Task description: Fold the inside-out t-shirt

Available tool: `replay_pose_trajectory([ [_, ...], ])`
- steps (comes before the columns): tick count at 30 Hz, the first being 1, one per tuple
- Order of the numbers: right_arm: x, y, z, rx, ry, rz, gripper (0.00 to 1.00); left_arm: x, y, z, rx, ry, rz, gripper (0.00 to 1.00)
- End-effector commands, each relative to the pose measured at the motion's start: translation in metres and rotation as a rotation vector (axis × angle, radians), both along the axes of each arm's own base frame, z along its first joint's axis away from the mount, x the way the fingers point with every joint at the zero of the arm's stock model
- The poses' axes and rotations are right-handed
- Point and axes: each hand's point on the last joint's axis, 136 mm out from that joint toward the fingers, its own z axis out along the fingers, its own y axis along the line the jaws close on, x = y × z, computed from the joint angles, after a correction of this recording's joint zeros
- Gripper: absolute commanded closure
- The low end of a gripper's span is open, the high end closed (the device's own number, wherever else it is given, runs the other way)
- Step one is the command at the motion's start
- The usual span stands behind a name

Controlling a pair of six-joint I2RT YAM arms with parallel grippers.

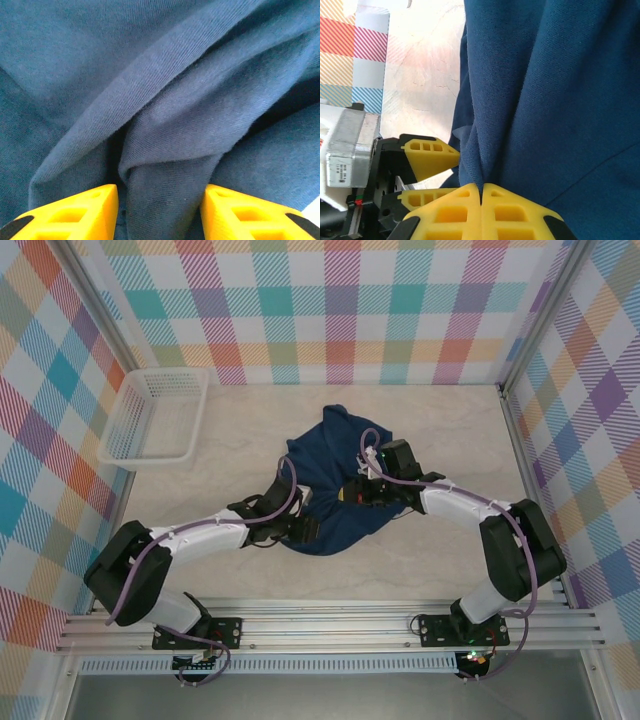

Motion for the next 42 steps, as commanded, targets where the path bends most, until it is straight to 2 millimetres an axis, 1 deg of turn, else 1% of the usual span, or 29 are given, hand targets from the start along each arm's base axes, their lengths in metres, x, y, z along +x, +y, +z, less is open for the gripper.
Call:
replay_pose_trajectory([
  [1, -0.008, 0.002, 0.006, 0.014, -0.012, 0.021, 1.0, 0.019, -0.016, 0.002, -0.005, -0.048, -0.004, 0.74],
  [3, -0.008, 0.0, 0.004, 0.0, -0.017, 0.022, 1.0, 0.024, -0.02, 0.007, -0.023, -0.064, 0.003, 0.88],
  [6, -0.009, -0.009, 0.002, -0.068, -0.054, 0.023, 1.0, 0.031, -0.017, 0.027, -0.037, -0.122, 0.025, 0.98],
  [7, -0.009, -0.014, 0.003, -0.098, -0.078, 0.028, 1.0, 0.031, -0.014, 0.036, -0.056, -0.148, 0.03, 1.0],
  [9, -0.011, -0.019, 0.005, -0.133, -0.111, 0.042, 1.0, 0.029, -0.011, 0.056, -0.121, -0.193, 0.031, 1.0],
  [11, -0.012, -0.023, 0.012, -0.145, -0.147, 0.046, 1.0, 0.023, -0.008, 0.076, -0.193, -0.237, 0.024, 1.0],
  [13, -0.013, -0.023, 0.019, -0.131, -0.172, 0.05, 1.0, 0.018, -0.005, 0.099, -0.269, -0.283, 0.024, 1.0],
  [16, -0.015, -0.021, 0.027, -0.109, -0.181, 0.05, 1.0, 0.01, 0.001, 0.127, -0.362, -0.328, 0.01, 1.0],
  [19, -0.011, -0.032, 0.027, -0.161, -0.178, 0.001, 1.0, -0.002, 0.005, 0.155, -0.437, -0.386, -0.036, 1.0],
  [21, -0.01, -0.04, 0.026, -0.213, -0.174, -0.032, 1.0, -0.01, 0.007, 0.168, -0.471, -0.422, -0.074, 1.0],
  [23, -0.009, -0.046, 0.024, -0.255, -0.168, -0.046, 0.97, -0.016, 0.006, 0.178, -0.508, -0.442, -0.113, 1.0],
  [25, -0.011, -0.049, 0.022, -0.307, -0.18, -0.028, 0.91, -0.023, 0.002, 0.188, -0.557, -0.459, -0.153, 1.0],
  [26, -0.013, -0.047, 0.024, -0.315, -0.206, 0.004, 0.86, -0.025, 0.001, 0.193, -0.577, -0.47, -0.165, 1.0],
  [28, -0.02, -0.041, 0.035, -0.305, -0.281, 0.071, 0.78, -0.025, 0.0, 0.2, -0.59, -0.484, -0.174, 1.0],
  [32, -0.037, -0.03, 0.075, -0.225, -0.494, 0.188, 0.6, -0.023, -0.001, 0.203, -0.568, -0.483, -0.176, 1.0],
  [34, -0.048, -0.022, 0.091, -0.18, -0.585, 0.245, 0.54, -0.023, -0.002, 0.204, -0.564, -0.476, -0.185, 1.0],
  [36, -0.057, -0.01, 0.096, -0.144, -0.634, 0.311, 0.49, -0.024, -0.003, 0.203, -0.564, -0.472, -0.189, 1.0],
  [38, -0.064, 0.005, 0.097, -0.112, -0.683, 0.38, 0.39, -0.024, -0.002, 0.204, -0.567, -0.474, -0.19, 1.0],
  [42, -0.065, 0.028, 0.097, -0.058, -0.731, 0.459, 0.36, -0.025, -0.002, 0.206, -0.566, -0.47, -0.193, 1.0],
])
